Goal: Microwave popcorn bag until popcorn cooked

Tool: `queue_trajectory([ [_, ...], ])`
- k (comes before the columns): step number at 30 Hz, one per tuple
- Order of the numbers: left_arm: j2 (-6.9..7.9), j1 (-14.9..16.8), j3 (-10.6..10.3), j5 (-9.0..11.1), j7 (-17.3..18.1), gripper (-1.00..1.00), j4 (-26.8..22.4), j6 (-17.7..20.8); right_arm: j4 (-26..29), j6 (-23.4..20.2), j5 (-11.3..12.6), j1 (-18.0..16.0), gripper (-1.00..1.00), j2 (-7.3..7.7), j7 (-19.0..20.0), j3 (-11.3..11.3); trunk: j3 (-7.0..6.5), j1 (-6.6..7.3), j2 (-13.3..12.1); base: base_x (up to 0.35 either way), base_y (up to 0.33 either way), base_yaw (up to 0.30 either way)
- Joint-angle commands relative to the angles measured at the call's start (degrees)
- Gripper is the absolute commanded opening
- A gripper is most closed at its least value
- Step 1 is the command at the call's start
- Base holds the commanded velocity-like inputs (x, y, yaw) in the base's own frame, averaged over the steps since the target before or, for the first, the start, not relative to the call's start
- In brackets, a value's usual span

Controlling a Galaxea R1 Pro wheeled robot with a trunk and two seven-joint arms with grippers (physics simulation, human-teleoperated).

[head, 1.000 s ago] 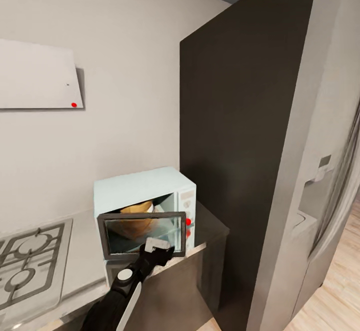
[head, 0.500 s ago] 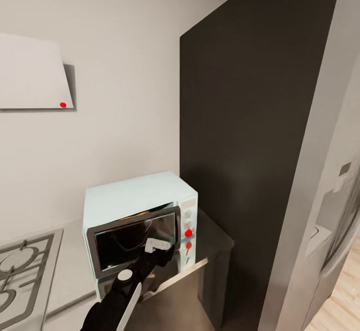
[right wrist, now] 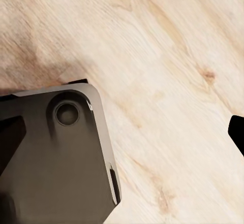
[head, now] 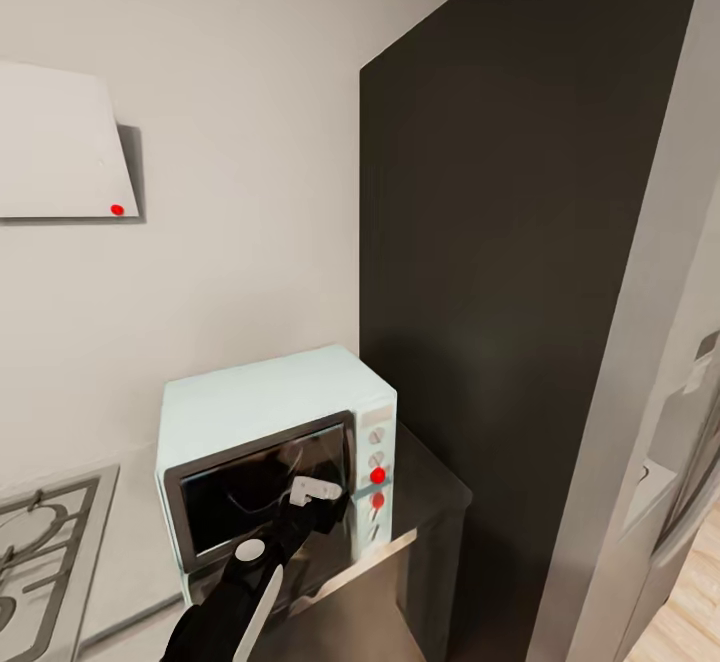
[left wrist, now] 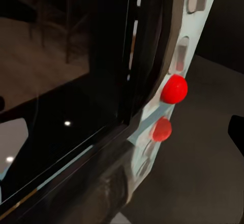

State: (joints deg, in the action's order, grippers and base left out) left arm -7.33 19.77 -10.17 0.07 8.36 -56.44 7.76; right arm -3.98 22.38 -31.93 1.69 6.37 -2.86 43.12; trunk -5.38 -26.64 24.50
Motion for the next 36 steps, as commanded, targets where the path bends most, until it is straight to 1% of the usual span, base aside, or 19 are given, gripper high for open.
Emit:
queue_trajectory([
  [1,-0.03,0.0,0.1,0.0,0.2,1.00,-0.1,0.3,-0.2,0.3,-0.6,0.0,1.00,0.05,-0.3,0.4,0.00,-0.02,0.0,0.016,0.000,0.000],
  [6,0.03,-0.1,0.1,0.0,0.2,1.00,-0.1,0.3,-0.2,0.3,-0.6,0.0,1.00,0.05,-0.3,0.4,0.00,-0.02,0.0,0.104,0.000,0.000],
  [9,0.03,0.0,0.1,0.0,0.2,1.00,-0.1,0.2,-0.2,0.3,-0.6,0.0,1.00,0.05,-0.3,0.4,0.00,-0.02,0.0,-0.076,0.000,0.000],
  [11,0.03,0.0,0.1,0.0,0.2,1.00,0.5,-1.7,-0.2,0.3,-0.6,0.0,1.00,0.05,-0.3,0.4,0.00,-0.02,0.0,-0.289,0.000,0.000],
  [12,0.03,0.0,0.1,0.0,0.2,1.00,1.8,-4.2,-0.2,0.3,-0.6,0.0,1.00,0.05,-0.3,0.4,0.00,-0.02,0.0,-0.328,0.000,0.000],
  [15,0.03,0.0,0.2,0.0,0.2,1.00,2.9,-6.5,-0.2,0.3,-0.6,0.0,1.00,0.05,-0.3,0.4,0.00,-0.02,0.0,-0.340,0.000,0.000],
  [36,-0.03,0.0,0.2,0.0,0.2,1.00,2.9,-7.1,-0.2,0.3,-0.6,0.0,1.00,0.05,-0.3,0.4,0.00,-0.02,0.0,-0.346,0.000,0.000],
])
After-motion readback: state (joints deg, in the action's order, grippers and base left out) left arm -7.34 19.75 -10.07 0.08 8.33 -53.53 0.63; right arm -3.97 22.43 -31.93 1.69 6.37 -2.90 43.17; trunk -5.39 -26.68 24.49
